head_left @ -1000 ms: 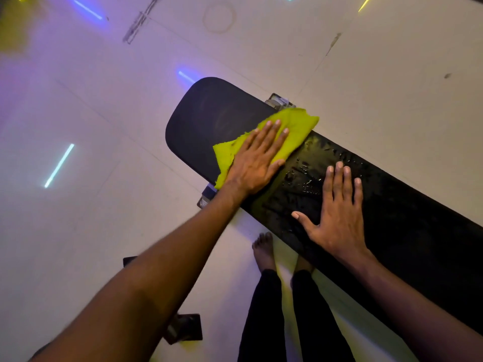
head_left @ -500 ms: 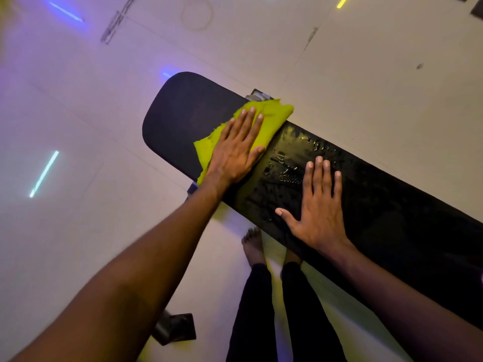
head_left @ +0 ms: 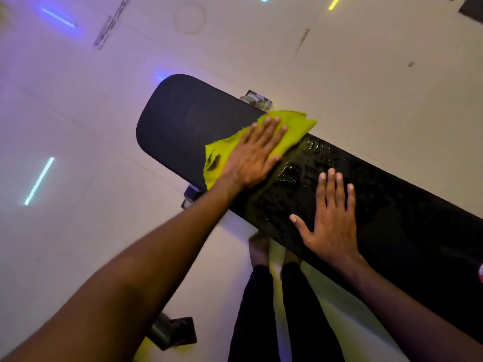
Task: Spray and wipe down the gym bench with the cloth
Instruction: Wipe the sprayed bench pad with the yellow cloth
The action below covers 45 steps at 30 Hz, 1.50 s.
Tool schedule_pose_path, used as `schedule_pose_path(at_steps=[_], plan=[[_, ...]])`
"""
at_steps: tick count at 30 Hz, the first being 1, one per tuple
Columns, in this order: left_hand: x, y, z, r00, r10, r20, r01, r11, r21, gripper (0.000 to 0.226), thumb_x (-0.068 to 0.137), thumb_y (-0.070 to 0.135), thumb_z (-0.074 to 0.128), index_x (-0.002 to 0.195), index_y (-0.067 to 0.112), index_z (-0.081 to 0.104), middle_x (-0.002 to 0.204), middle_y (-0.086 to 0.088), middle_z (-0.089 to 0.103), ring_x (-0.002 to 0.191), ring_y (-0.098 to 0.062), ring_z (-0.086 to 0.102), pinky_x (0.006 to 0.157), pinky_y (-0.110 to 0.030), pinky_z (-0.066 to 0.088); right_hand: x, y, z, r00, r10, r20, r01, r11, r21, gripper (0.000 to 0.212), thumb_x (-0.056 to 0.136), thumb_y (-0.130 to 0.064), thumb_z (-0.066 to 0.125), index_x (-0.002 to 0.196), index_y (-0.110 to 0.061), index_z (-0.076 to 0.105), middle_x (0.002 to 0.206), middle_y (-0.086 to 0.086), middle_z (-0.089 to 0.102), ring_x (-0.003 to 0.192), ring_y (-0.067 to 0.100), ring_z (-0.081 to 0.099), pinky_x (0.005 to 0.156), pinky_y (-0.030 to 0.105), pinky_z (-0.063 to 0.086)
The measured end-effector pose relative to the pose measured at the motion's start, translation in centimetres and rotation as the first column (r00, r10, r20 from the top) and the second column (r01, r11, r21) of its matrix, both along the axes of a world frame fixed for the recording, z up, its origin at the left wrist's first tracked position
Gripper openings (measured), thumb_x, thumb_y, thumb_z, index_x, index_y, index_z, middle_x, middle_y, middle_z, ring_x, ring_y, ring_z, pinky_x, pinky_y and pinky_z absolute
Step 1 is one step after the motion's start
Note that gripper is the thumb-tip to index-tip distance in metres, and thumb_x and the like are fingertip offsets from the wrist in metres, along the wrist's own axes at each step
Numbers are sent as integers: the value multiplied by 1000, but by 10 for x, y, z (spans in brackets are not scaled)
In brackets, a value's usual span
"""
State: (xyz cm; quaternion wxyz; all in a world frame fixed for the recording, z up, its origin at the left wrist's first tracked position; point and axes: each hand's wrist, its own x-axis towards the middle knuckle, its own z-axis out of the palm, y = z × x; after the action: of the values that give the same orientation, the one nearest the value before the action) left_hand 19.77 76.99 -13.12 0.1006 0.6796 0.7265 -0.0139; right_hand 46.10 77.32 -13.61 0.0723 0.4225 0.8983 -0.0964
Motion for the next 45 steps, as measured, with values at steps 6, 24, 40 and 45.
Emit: schedule_pose_path(at_steps=[6,24,40,45], plan=[[17,-63,2,942,335,-1,-335,942,-27,71,106,52,17,163,10,6,171,-13,-1,159,-28,-3,130,-46,7,-2,-2,2,999,-37,19,37,999,6,107,93,-75,32,164,-1,-1,173,21,-3,162,36,-1,129,61,13],[13,-40,18,981,191,41,-190,981,-26,64,107,45,16,163,15,15,171,-14,9,159,-29,4,128,-45,13,-5,-9,4,996,-73,49,73,997,9,106,93,-74,30,164,-2,-2,174,21,-1,162,36,-1,129,61,12],[78,-16,-4,997,13,72,-14,1000,12,69,106,49,19,163,12,7,172,-14,3,160,-27,0,129,-44,9,52,-15,-10,991,-132,-6,132,990,39,105,94,-73,34,164,-3,0,174,20,-4,162,35,-2,130,58,11],[41,15,-3,995,-85,48,84,996,19,65,107,46,18,163,15,10,172,-7,8,160,-21,5,129,-43,15,61,-13,-11,992,-122,-36,123,992,25,103,95,-73,32,165,-4,-1,174,17,-6,163,33,-2,131,56,11]])
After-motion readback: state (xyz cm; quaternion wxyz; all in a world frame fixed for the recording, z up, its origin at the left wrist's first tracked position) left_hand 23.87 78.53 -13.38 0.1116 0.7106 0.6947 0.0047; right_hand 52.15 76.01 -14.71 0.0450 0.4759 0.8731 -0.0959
